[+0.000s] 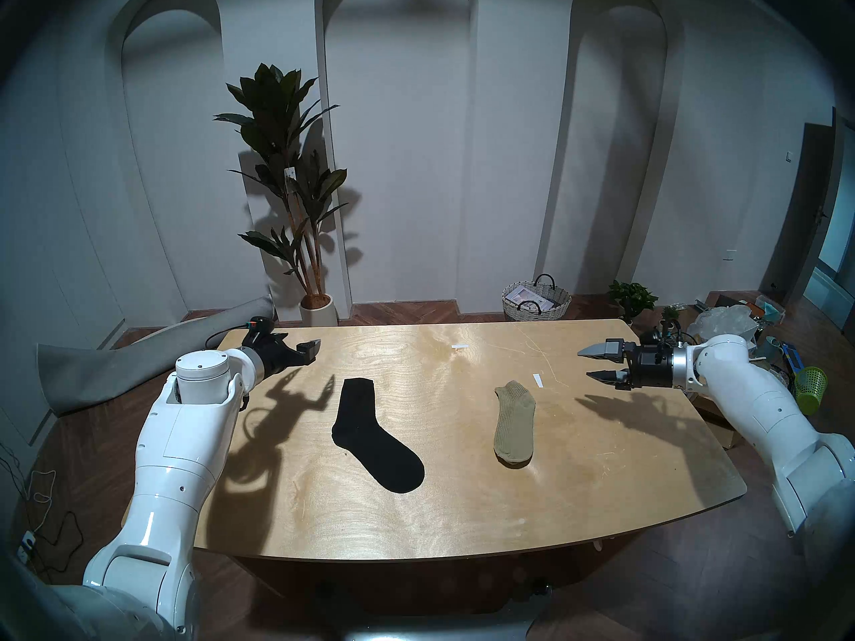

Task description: Fold socks in half once and place them neatly on the table

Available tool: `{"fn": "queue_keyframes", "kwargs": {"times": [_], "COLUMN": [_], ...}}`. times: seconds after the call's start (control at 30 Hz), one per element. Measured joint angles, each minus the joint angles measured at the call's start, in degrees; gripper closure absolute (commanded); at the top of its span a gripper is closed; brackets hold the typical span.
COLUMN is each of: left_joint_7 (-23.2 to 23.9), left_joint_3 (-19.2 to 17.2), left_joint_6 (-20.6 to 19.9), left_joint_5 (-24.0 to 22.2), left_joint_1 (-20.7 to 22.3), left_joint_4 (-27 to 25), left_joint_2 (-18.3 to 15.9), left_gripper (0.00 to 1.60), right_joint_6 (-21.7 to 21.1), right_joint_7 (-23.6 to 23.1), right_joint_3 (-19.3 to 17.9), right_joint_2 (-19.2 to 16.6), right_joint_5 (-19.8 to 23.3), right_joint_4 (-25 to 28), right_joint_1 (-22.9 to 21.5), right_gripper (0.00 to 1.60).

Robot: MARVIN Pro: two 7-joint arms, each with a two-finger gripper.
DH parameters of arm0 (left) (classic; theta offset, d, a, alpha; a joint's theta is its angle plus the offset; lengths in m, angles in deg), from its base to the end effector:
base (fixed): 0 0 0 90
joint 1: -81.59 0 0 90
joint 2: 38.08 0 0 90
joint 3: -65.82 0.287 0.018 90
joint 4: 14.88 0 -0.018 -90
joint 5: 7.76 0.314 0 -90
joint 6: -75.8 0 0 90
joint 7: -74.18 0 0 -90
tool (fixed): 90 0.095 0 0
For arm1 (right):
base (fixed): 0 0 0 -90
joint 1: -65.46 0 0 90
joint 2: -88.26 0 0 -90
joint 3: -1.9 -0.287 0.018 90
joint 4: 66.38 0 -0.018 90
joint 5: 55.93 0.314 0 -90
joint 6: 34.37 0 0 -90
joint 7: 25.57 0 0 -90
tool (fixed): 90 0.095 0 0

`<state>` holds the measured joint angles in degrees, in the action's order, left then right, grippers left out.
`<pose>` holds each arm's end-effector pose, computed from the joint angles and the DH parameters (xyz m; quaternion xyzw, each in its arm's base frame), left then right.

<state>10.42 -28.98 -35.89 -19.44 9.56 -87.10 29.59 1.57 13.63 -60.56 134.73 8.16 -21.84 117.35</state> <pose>0.4930 0.1549 -0.2795 0.8148 -0.0908 0.5678 0.0738 0.4847 -0.2127 -0.2693 -0.8333 0.0599 -0.2745 0.4761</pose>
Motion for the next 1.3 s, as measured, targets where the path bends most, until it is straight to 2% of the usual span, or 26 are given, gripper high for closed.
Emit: {"fn": "queue_keyframes", "kwargs": {"times": [0.23,0.4,0.73,0.97,1.17,1.3], "left_joint_7": [-1.5,-2.4,-4.0,-6.0,-9.4,-12.4], "left_joint_3": [-2.7,-4.2,-6.1,-6.3,-6.4,-6.3], "left_joint_6": [0.1,0.2,0.2,0.1,0.0,-0.3], "left_joint_5": [-0.9,-1.7,-3.3,-4.0,-4.1,-3.6], "left_joint_1": [-0.4,-0.5,-0.2,0.5,1.0,1.0], "left_joint_4": [1.2,1.6,1.2,-0.6,-2.4,-3.7], "left_joint_2": [-0.5,-0.5,0.0,1.7,3.3,4.5], "left_gripper": [0.00,0.00,0.00,0.00,0.00,0.00], "right_joint_6": [-0.9,-1.0,-1.0,-1.0,-1.0,-0.3], "right_joint_7": [1.6,2.2,3.8,3.4,1.8,0.9], "right_joint_3": [2.7,4.8,7.7,12.4,17.7,20.3], "right_joint_2": [4.8,6.9,5.5,5.0,5.6,6.6], "right_joint_5": [-0.6,-2.8,-10.1,-16.3,-20.6,-22.3], "right_joint_4": [-0.4,-1.2,2.2,4.3,3.7,0.8], "right_joint_1": [-2.9,-5.2,-9.9,-13.7,-15.0,-15.5], "right_gripper": [0.00,0.00,0.00,0.00,0.00,0.00]}}
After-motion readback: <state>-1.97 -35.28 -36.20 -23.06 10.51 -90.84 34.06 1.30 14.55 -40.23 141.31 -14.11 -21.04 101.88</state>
